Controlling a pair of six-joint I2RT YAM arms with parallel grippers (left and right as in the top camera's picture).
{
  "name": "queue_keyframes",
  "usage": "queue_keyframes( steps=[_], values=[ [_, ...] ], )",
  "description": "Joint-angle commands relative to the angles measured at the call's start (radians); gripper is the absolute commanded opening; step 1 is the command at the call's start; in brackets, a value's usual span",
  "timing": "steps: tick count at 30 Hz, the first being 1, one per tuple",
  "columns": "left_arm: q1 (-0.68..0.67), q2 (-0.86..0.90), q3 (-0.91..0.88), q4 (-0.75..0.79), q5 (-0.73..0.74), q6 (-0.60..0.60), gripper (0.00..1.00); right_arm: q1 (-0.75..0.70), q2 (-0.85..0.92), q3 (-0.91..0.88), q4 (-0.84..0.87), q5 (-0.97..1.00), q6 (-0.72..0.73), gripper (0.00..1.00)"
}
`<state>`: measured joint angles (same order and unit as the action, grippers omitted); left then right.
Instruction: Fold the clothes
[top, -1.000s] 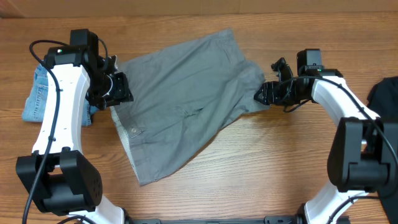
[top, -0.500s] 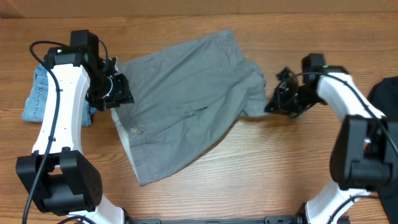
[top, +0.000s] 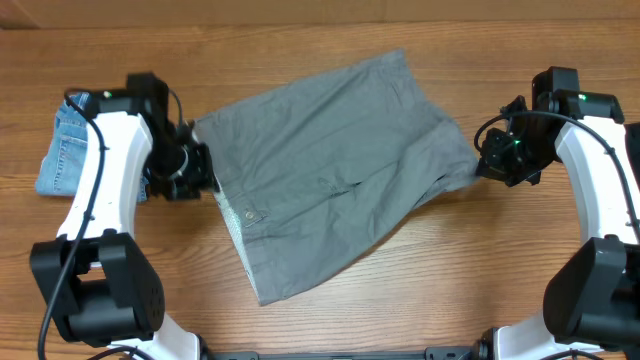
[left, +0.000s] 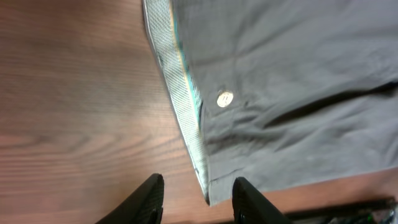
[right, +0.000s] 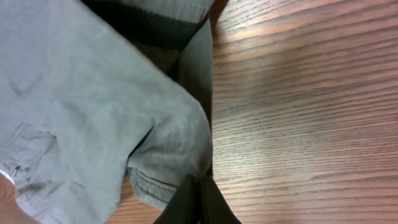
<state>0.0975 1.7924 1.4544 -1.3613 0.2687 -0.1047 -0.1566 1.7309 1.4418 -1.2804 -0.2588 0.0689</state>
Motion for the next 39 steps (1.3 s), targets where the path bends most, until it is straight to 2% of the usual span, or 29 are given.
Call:
queue_keyframes(
  steps=[1, 5, 10, 19, 24, 30, 33, 39],
  values=[
    [-0.026, 0.005, -0.157, 0.059, 0.073, -0.017, 0.38, -0.002, -0.006, 0.012, 0.009, 0.027, 0.018, 0.04],
    [-0.06, 0.005, -0.3, 0.161, 0.13, -0.03, 0.35, -0.002, -0.006, 0.012, 0.015, 0.026, 0.019, 0.04],
    [-0.129, 0.005, -0.392, 0.247, 0.158, -0.082, 0.33, -0.002, -0.006, 0.012, 0.021, 0.026, 0.019, 0.04],
    [-0.256, 0.005, -0.466, 0.337, 0.078, -0.191, 0.32, -0.002, -0.006, 0.012, 0.022, 0.027, 0.019, 0.04],
    [-0.261, 0.005, -0.467, 0.293, 0.038, -0.191, 0.32, -0.002, -0.006, 0.012, 0.022, 0.027, 0.019, 0.04],
    [-0.211, 0.005, -0.454, 0.237, -0.085, -0.187, 0.39, -0.002, -0.006, 0.012, 0.021, 0.027, 0.018, 0.04],
    [-0.183, 0.005, -0.456, 0.24, -0.041, -0.156, 0.41, -0.002, -0.006, 0.012, 0.021, 0.027, 0.018, 0.04],
    [-0.198, 0.005, -0.459, 0.347, 0.074, -0.166, 0.41, -0.002, -0.006, 0.012, 0.021, 0.027, 0.019, 0.04]
  ],
)
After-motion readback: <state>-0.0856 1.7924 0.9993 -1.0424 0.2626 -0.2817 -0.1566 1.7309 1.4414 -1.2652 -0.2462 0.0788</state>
